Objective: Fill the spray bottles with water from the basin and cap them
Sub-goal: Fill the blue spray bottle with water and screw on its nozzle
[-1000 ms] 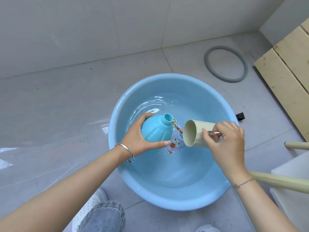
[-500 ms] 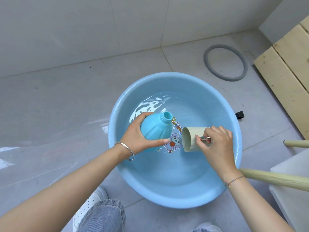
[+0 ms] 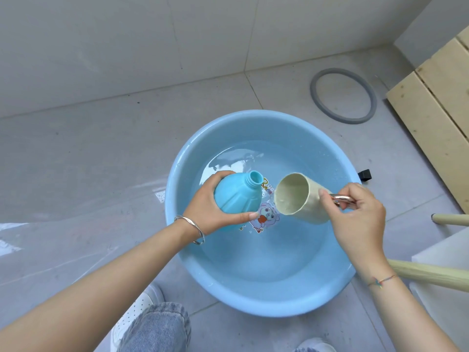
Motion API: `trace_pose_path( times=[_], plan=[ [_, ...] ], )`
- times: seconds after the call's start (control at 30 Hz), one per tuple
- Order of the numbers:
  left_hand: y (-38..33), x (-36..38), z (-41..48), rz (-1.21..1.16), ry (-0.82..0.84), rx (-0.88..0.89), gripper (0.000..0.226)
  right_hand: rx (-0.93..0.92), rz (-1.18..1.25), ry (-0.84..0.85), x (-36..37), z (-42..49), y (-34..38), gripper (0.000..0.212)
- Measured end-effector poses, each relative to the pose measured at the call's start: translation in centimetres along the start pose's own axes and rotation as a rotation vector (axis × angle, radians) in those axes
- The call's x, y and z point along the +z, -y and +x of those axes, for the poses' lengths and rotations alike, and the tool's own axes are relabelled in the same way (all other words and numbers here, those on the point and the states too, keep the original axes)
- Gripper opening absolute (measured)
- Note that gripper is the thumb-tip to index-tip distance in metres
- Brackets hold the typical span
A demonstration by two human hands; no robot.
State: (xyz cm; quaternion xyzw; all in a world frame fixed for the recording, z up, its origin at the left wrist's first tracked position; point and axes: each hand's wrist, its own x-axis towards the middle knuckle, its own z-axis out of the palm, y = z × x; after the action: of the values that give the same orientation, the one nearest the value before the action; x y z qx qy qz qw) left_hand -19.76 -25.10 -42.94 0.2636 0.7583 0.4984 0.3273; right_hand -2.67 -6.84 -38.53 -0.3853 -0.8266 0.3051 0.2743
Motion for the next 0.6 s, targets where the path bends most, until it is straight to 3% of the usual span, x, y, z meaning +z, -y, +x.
trace_pose_path(
  times=[0.4,0.6],
  plan=[
    [-0.1,0.0,-0.1,0.029,0.008,0.016,0.082,-0.057,0.160,-0.087,-2.3,1.0,5.7,0.037],
    [-0.2,-0.1,-0.1,0.024,0.022,0.030,0.079,-0.165,0.123,-0.091,-2.5,0.8,7.3,0.039]
  ],
)
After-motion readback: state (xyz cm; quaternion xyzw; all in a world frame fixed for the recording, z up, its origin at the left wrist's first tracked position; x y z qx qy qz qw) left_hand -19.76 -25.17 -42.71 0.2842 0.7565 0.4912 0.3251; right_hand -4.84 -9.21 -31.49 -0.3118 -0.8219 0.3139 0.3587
